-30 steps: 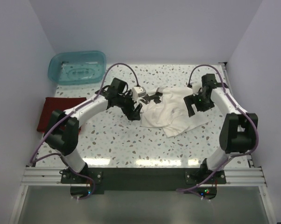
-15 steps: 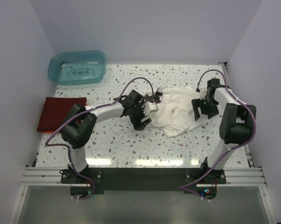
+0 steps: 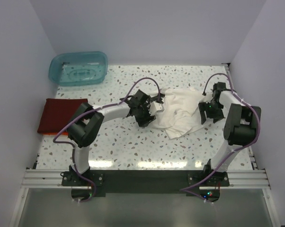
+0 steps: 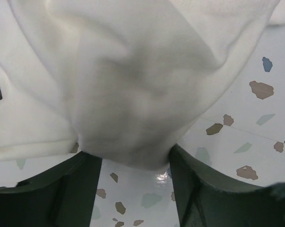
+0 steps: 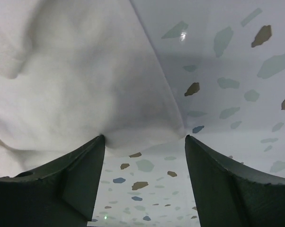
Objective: Fold and stack the t-shirts
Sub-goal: Flatten the tshirt out
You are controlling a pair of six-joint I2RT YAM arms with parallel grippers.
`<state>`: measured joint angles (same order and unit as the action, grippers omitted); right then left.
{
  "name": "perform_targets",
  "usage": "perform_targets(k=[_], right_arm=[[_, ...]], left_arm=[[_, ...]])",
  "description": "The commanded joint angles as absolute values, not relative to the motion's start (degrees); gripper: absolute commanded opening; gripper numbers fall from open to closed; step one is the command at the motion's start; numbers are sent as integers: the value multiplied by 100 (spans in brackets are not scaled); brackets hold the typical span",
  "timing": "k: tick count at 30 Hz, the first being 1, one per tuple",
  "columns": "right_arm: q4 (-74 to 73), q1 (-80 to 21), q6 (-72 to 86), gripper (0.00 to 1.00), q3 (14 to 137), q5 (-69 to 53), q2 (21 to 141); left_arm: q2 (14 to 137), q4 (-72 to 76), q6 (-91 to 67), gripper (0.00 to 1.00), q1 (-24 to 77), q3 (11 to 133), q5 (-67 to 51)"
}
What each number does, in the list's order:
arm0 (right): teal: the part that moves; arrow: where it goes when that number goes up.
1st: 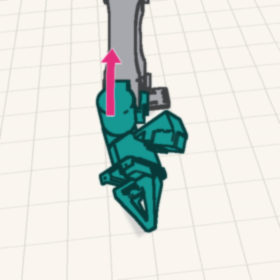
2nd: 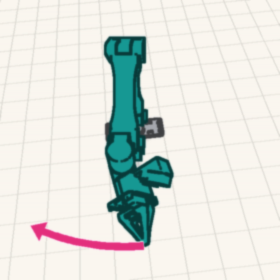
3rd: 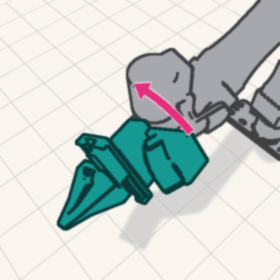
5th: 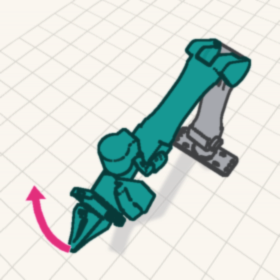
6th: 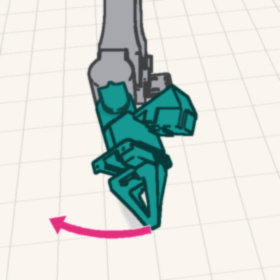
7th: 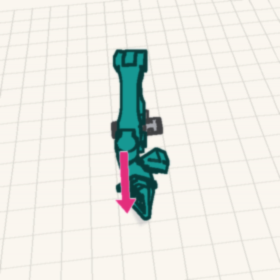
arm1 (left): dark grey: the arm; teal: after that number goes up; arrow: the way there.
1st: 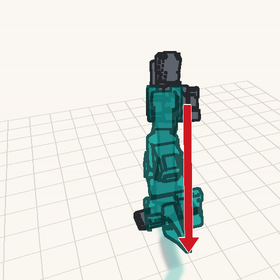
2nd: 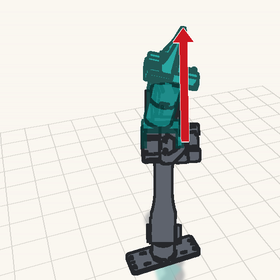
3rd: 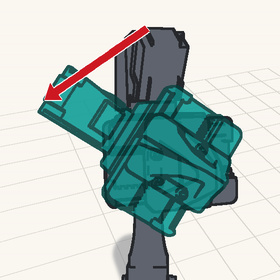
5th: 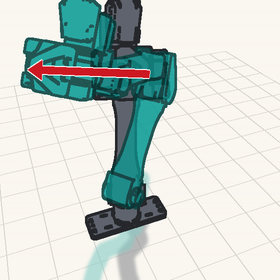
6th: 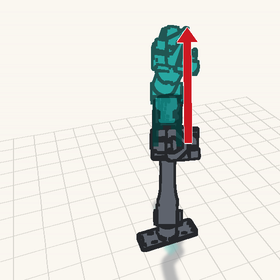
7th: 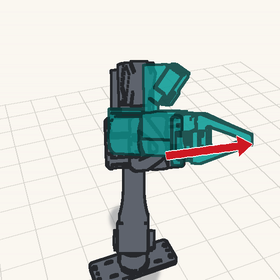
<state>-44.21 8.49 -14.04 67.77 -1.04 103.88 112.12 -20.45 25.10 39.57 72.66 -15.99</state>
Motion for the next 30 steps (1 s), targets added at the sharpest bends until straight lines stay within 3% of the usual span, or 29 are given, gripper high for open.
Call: perform_targets(k=[1, 3, 8, 13, 21, 23, 24, 25, 30], right_arm=[[-4604, 1142, -1458, 71, 7232, -289, 10178], [-4702, 1282, -1538, 68, 7356, -448, 10125], [-4816, 1310, -1609, 62, 7532, -650, 10449], [-4781, 1301, -1547, 52, 7445, -835, 10722], [-4386, 1170, -1652, 47, 6847, -519, 10714], [-4193, 1090, -1722, 36, 6627, -300, 10731], [-4175, 1090, -1740, 11, 6601, -255, 10818], [-4218, 1090, -1775, 0, 6635, -246, 10854], [-4237, 1116, -2047, 0, 6715, -18, 10574]], left_arm=[[11320, -2136, 2575, 56, 3981, 7348, -1503], [11312, -2136, 2549, 46, 3981, 7339, -1494], [11425, -2232, 2487, 35, 3981, 7470, -1634], [11443, -2285, 2478, 34, 3981, 7541, -1635], [11452, -2346, 2356, 33, 3973, 7602, -1661], [11417, -2443, 2320, 27, 3964, 7725, -1844], [11382, -2670, 2312, 20, 3929, 7804, -1959], [11330, -2794, 2259, 17, 3894, 7883, -2090], [10645, -3558, 1628, 0, 2983, 8533, -3400]])
